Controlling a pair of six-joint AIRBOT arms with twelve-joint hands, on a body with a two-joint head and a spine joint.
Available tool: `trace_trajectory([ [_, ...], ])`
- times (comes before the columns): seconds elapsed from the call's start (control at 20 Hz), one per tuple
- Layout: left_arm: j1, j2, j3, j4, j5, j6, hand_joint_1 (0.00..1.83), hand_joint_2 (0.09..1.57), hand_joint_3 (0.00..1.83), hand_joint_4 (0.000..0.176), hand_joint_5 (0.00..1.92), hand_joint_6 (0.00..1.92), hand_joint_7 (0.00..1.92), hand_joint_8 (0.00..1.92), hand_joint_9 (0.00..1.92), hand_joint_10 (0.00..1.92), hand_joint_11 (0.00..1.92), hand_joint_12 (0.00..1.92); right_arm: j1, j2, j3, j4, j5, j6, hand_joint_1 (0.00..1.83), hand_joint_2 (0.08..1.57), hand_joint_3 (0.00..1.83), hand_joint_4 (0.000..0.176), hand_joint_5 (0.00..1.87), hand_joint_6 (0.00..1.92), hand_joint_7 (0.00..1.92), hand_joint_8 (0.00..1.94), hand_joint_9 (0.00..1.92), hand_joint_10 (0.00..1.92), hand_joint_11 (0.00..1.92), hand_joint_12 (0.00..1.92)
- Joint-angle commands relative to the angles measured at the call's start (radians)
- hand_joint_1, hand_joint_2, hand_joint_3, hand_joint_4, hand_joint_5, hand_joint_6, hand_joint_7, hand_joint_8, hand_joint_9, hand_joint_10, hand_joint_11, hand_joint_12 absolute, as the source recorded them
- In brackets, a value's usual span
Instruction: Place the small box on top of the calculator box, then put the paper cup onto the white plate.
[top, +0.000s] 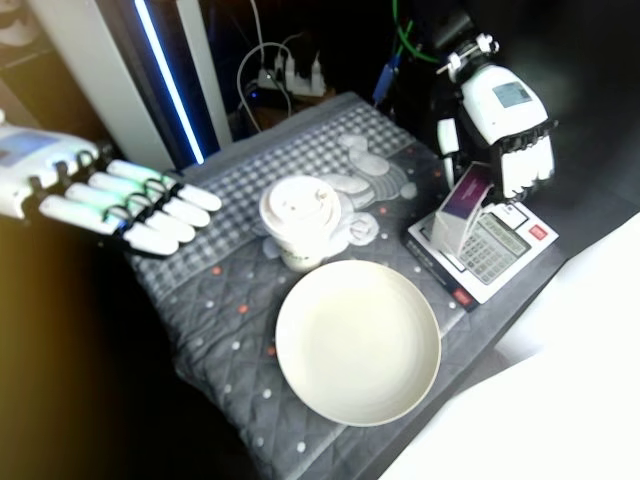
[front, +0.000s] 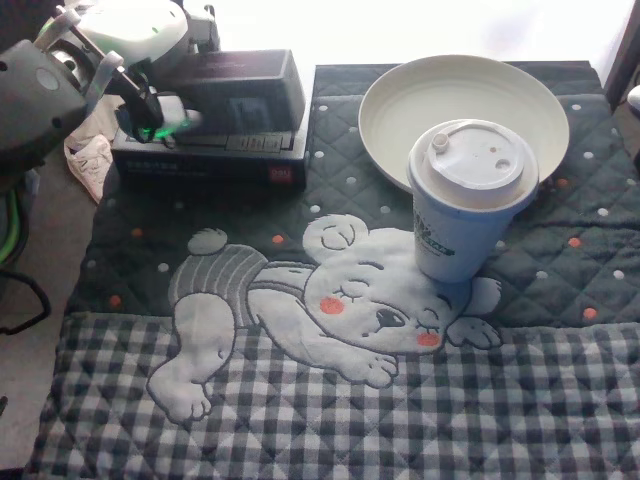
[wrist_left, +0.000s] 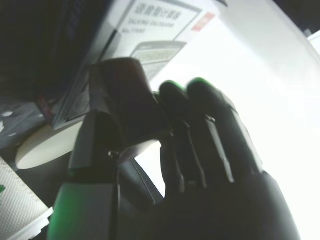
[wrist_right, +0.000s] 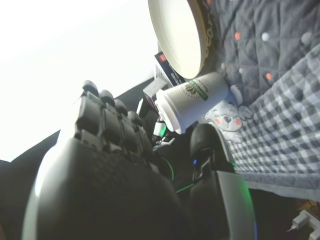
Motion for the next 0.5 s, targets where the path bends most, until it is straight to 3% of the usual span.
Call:
trace_trajectory([
  [0.0,-0.011,0.006,0.005,0.034,-0.073,0.005,0.83,1.19,0.0,0.105,0.02,0.11,0.05,0.17,0.02,0.35,0.0,1.0,0.007,0.004,0.007,0.014,0.121,-0.007,0.53,1.36,0.01,0.0,0.0,0.0,0.0,0.0,0.0,0.0,0.0,0.0],
  [0.05,-0.015,0.003,0.008,0.016,-0.068,0.034,0.78,1.17,0.0,0.138,0.0,0.02,0.01,0.03,0.0,0.07,0.0,0.53,0.007,0.003,0.007,0.014,0.121,-0.007,0.52,1.36,0.01,0.0,0.0,0.0,0.0,0.0,0.0,0.0,0.0,0.0],
  [0.1,-0.021,-0.005,0.003,-0.028,-0.076,0.134,0.68,1.08,0.0,0.174,0.0,0.0,0.0,0.0,0.0,0.0,0.0,0.02,0.007,0.003,0.007,0.014,0.121,-0.007,0.5,1.37,0.01,0.0,0.0,0.0,0.0,0.0,0.0,0.0,0.0,0.0],
  [0.3,-0.016,0.011,-0.036,0.021,-0.114,0.135,0.6,0.93,0.0,0.176,0.0,0.0,0.0,0.0,0.0,0.0,0.0,0.0,0.007,0.003,0.007,0.014,0.121,-0.007,0.56,1.35,0.0,0.0,0.0,0.0,0.0,0.0,0.0,0.0,0.0,0.0],
  [0.45,0.001,0.084,-0.157,0.153,-0.217,0.135,0.6,0.93,0.0,0.176,0.0,0.0,0.0,0.0,0.0,0.0,0.0,0.0,0.007,0.004,0.007,0.011,0.122,-0.007,0.55,1.33,0.0,0.0,0.0,0.0,0.0,0.0,0.0,0.0,0.0,0.0],
])
